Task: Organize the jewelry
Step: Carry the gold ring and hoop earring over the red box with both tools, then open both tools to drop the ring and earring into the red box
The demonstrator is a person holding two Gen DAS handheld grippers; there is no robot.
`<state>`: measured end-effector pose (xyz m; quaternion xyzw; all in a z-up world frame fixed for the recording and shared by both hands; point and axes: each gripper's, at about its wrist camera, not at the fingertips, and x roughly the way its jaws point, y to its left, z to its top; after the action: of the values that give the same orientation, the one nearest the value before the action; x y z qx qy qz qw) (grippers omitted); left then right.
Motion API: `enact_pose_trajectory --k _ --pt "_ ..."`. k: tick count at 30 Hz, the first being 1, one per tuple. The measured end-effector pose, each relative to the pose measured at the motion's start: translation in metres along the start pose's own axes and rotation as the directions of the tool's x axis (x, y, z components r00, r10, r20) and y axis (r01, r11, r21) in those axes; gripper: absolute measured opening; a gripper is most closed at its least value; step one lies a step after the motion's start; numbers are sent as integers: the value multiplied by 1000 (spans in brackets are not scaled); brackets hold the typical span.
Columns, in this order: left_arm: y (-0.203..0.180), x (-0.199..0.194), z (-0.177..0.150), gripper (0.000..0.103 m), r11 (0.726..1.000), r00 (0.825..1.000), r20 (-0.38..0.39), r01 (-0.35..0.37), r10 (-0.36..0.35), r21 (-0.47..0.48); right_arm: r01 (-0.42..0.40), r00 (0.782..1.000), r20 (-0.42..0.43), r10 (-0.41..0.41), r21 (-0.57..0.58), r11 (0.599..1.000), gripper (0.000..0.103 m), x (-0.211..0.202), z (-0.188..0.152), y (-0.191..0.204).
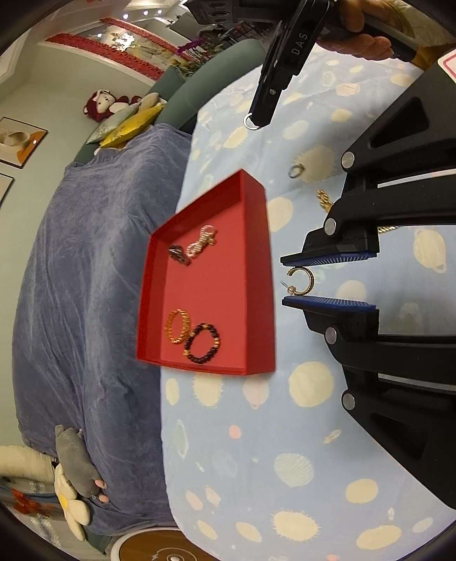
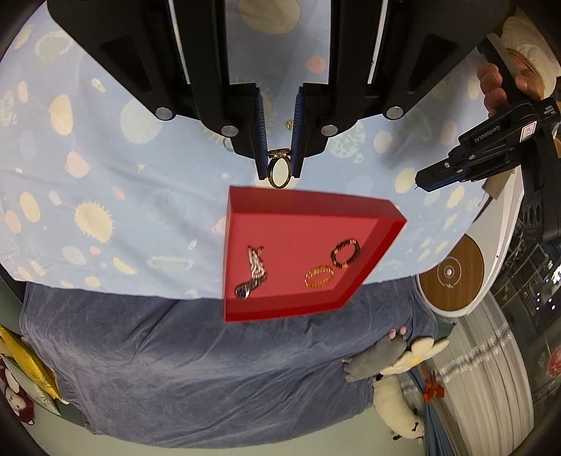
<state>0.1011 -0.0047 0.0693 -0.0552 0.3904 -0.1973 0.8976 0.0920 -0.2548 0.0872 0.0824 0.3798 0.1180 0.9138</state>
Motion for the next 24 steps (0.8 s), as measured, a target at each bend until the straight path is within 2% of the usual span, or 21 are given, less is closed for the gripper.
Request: enact_pose_trajectory --k 6,10,14,18,24 --pt "4 -5 58 14 999 996 88 -34 31 25 -33 999 23 33 -15 999 12 20 58 9" --pt "16 29 84 14 999 998 51 -37 37 -1 -67 997 -32 68 22 997 12 66 76 13" --pt "27 74 86 14 998 998 -31 -60 59 -29 -44 993 -109 48 34 998 12 117 73 11" --pt "34 104 80 14 996 994 -79 -82 79 -44 -27 988 -150 31 30 999 12 147 63 7" --pt "34 117 76 17 985 982 -81 -172 170 -20 35 995 -90 -34 13 999 16 145 62 2"
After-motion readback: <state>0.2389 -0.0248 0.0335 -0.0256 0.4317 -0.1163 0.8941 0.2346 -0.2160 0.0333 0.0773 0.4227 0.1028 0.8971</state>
